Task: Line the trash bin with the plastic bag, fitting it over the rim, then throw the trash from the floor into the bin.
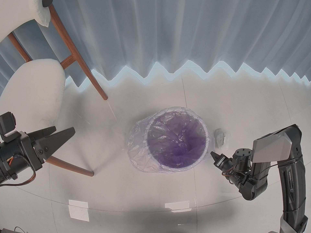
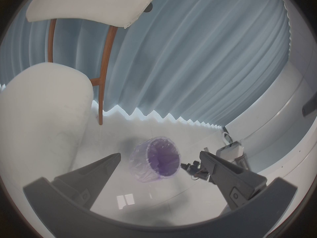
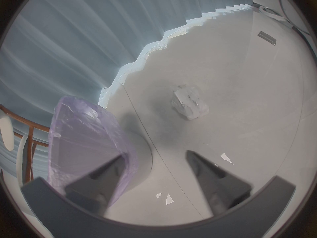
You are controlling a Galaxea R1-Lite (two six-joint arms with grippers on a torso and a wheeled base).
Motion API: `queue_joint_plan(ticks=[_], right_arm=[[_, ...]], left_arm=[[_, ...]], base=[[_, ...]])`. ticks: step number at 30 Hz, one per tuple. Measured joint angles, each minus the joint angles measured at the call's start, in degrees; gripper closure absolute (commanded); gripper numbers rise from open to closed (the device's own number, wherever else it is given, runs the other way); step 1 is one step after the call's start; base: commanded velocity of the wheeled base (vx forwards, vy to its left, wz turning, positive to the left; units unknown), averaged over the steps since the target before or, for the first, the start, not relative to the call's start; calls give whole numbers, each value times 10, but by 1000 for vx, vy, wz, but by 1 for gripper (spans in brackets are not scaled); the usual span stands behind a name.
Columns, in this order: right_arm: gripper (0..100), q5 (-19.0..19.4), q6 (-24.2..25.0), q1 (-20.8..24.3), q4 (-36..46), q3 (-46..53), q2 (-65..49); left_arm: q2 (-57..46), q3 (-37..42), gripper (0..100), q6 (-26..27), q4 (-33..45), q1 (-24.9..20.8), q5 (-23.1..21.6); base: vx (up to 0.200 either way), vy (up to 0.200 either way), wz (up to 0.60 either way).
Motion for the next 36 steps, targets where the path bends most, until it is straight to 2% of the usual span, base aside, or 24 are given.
queue_joint_plan(ticks=[9,18,19,24,28,36], right_arm=[[100,0,-3,3,0,-45,32],[100,-2,-24,4,62,-95,46],[0,-3,-28,4,68,-102,47],[0,-1,-32,4,93,-121,49],[0,-1,-21,7,82,-105,35],[0,15,21,19,57,46,-86]], left_arm=[[59,-3,0,-76,-78,-11,-12],[124,2,0,-94,-123,-15,-13],[131,2,0,-100,-131,-16,-14],[161,0,0,-143,-167,-22,-19],[178,1,0,-150,-179,-26,-31],[204,8,0,-154,-185,-25,-41]], base=[[0,0,0],[0,0,0],[0,0,0],[0,0,0],[0,0,0],[0,0,0]])
